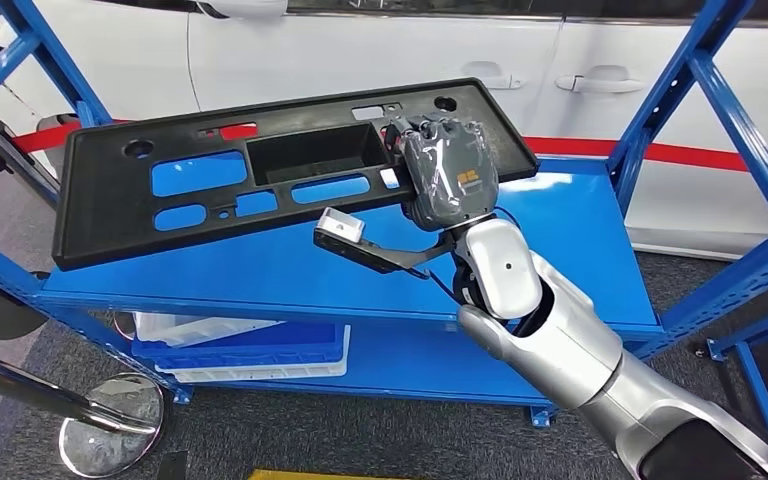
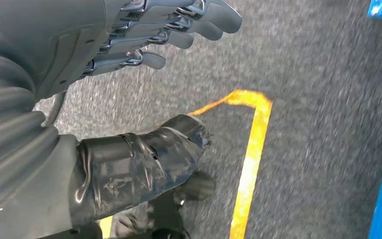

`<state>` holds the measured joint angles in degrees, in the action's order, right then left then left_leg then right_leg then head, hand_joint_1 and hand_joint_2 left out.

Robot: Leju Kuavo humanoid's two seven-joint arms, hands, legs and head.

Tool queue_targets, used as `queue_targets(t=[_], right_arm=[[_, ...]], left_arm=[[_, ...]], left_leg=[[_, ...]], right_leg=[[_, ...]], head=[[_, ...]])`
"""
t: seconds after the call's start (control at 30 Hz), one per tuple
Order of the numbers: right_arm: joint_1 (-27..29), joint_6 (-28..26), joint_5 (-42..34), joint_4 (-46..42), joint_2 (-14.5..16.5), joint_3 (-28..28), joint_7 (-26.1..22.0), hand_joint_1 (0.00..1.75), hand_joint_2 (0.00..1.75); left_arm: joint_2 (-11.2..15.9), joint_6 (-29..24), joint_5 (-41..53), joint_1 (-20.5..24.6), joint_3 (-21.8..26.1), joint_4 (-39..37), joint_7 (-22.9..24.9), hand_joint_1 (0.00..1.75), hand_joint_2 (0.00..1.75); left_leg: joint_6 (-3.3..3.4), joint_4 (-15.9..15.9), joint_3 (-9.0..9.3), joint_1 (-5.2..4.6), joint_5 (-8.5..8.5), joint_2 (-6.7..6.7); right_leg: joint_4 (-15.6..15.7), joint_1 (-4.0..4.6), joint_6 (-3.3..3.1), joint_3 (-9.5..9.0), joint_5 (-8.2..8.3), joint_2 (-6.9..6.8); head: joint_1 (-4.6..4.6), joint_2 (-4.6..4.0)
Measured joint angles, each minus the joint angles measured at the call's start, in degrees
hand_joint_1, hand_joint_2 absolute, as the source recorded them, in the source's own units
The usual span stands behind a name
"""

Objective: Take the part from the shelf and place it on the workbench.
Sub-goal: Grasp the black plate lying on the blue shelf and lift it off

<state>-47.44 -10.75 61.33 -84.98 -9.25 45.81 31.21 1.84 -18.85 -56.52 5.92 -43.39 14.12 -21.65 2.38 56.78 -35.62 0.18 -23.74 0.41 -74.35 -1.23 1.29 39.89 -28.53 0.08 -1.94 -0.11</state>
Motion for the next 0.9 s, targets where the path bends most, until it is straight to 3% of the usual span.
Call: queue_targets(t=[0.03,0.1,0.13,0.17,0.23,0.27,0.37,0.4,0.43,0.47,0.53,0.6,0.67,0.77,0.8,0.83,0.9], right_arm=[[0.0,0.0,-0.3,0.0,0.0,0.0,0.0,1.75,1.75],[-0.1,0.0,-0.7,0.0,0.1,0.0,0.0,1.75,1.75],[-0.2,0.0,-0.8,0.0,0.1,0.0,0.0,1.75,1.75],[-0.2,0.0,-1.0,0.0,0.2,0.0,0.0,1.75,1.75],[-0.2,0.0,-1.6,0.0,0.2,0.0,0.0,1.75,1.75],[-0.2,0.0,-2.1,0.0,0.2,0.0,0.0,1.75,1.75],[-0.3,-0.1,-4.1,0.1,0.3,0.0,0.0,1.75,1.75],[-0.3,-0.1,-4.6,0.1,0.3,0.0,0.1,1.75,1.75],[-0.4,-0.2,-5.1,0.1,0.3,0.0,0.1,1.75,1.75],[-0.5,-0.2,-5.5,0.1,0.2,0.0,0.2,1.75,1.75],[-0.7,-0.3,-6.5,0.0,0.1,0.0,0.4,1.75,1.75],[-1.3,-0.2,-7.9,-0.2,-0.1,-0.1,0.5,1.75,1.75],[-2.0,-0.1,-9.3,-0.3,-0.4,-0.4,0.6,1.75,1.75],[-2.8,0.0,-10.8,-0.4,-0.8,-0.5,0.6,1.75,1.75],[-3.0,0.0,-11.0,-0.4,-1.1,-0.5,0.6,1.75,1.75],[-3.1,0.0,-11.2,-0.4,-1.4,-0.5,0.6,1.75,1.75],[-3.3,-0.1,-11.5,-0.4,-1.9,-0.5,0.5,1.75,1.75]], left_arm=[[0.0,0.0,0.0,0.0,0.0,0.0,0.0,0.0,1.75],[0.0,-0.2,-0.1,0.0,0.0,0.0,0.0,0.0,1.75],[0.0,-0.3,-0.1,0.0,0.0,0.0,0.0,0.0,1.75],[0.0,-0.3,-0.2,0.0,0.0,0.0,0.0,0.0,1.75],[0.1,-0.4,-0.4,-0.1,0.1,0.0,0.0,0.0,1.75],[0.2,-0.4,-0.5,-0.2,0.1,-0.1,0.0,0.0,1.75],[0.2,-0.4,-0.8,-0.3,0.1,-0.1,-0.1,0.0,1.75],[0.2,-0.4,-0.9,-0.3,0.1,-0.1,-0.1,0.0,1.75],[0.2,-0.4,-1.0,-0.3,0.1,-0.1,-0.1,0.0,1.75],[0.3,-0.5,-1.1,-0.3,0.1,-0.1,-0.1,0.0,1.75],[0.3,-0.5,-1.2,-0.2,0.1,-0.1,-0.1,0.0,1.75],[0.3,-0.6,-1.2,-0.1,0.1,-0.1,-0.1,0.0,1.75],[0.4,-0.6,-1.3,0.0,0.1,-0.1,-0.2,0.0,1.75],[0.5,-0.6,-1.7,0.0,0.2,-0.1,-0.2,0.0,1.75],[0.5,-0.6,-1.8,0.0,0.2,-0.1,-0.2,0.0,1.75],[0.5,-0.6,-1.8,0.0,0.2,-0.1,-0.2,0.0,1.75],[0.5,-0.6,-1.9,0.1,0.2,-0.1,-0.2,0.0,1.75]], left_leg=[[-0.29,0.6,-0.95,0.09,0.37,0.0],[-0.95,1.9,-2.48,0.06,0.89,-0.03],[-1.31,2.3,-2.96,0.0,1.27,-0.07],[-1.68,2.4,-3.3,-0.04,1.77,-0.1],[-2.46,2.5,-3.97,0.12,1.92,-0.2],[-2.83,3.4,-4.52,0.24,0.71,-0.23],[-3.59,11.8,-6.97,0.51,-7.09,-0.24],[-3.7,15.2,-7.51,0.55,-8.78,-0.24],[-3.73,17.4,-7.44,0.56,-9.02,-0.24],[-3.67,18.1,-6.61,0.56,-8.08,-0.25],[-3.3,15.0,-2.97,0.54,-5.07,-0.26],[-2.58,7.0,2.87,0.35,-5.44,-0.35],[-1.94,1.4,6.35,-0.05,-6.66,-0.49],[-1.04,0.3,5.74,-0.17,-4.95,-0.44],[-0.61,0.0,5.17,-0.05,-3.97,-0.32],[-0.22,-0.4,4.41,0.07,-2.99,-0.2],[0.3,-0.6,2.65,0.04,-1.39,-0.05]], right_leg=[[2.6,-0.13,0.13,-2.55,1.02,0.0],[10.2,-0.01,-0.05,-8.09,-0.23,0.05],[12.9,0.14,-0.33,-9.73,-1.34,0.09],[14.3,0.38,-0.72,-10.26,-1.9,0.12],[14.6,0.28,-1.68,-9.43,-1.09,0.01],[14.6,0.2,-2.19,-8.87,-0.47,-0.08],[14.6,0.21,-3.11,-6.65,1.52,-0.22],[14.6,0.28,-3.18,-5.79,2.18,-0.22],[14.5,0.33,-3.18,-4.9,2.84,-0.22],[14.4,0.34,-3.14,-4.0,3.47,-0.22],[14.3,0.36,-2.95,-2.42,4.62,-0.18],[14.3,0.39,-2.54,-1.33,5.77,-0.14],[14.6,0.35,-1.85,-1.07,6.94,-0.18],[15.8,0.37,-0.71,-0.84,8.47,-0.13],[15.3,0.4,-0.47,-0.15,7.45,-0.11],[13.7,0.43,-0.33,0.8,5.25,-0.1],[6.9,0.36,-0.33,2.84,-0.89,-0.12]], head=[[0.0,0.0],[0.03,0.0],[0.03,0.0],[0.03,0.0],[0.01,0.0],[-0.03,0.0],[-0.18,0.0],[-0.19,0.0],[-0.18,0.0],[-0.2,0.0],[-0.21,0.0],[-0.2,0.0],[-0.19,0.0],[-0.25,0.0],[-0.17,0.0],[-0.1,0.0],[0.09,0.0]])
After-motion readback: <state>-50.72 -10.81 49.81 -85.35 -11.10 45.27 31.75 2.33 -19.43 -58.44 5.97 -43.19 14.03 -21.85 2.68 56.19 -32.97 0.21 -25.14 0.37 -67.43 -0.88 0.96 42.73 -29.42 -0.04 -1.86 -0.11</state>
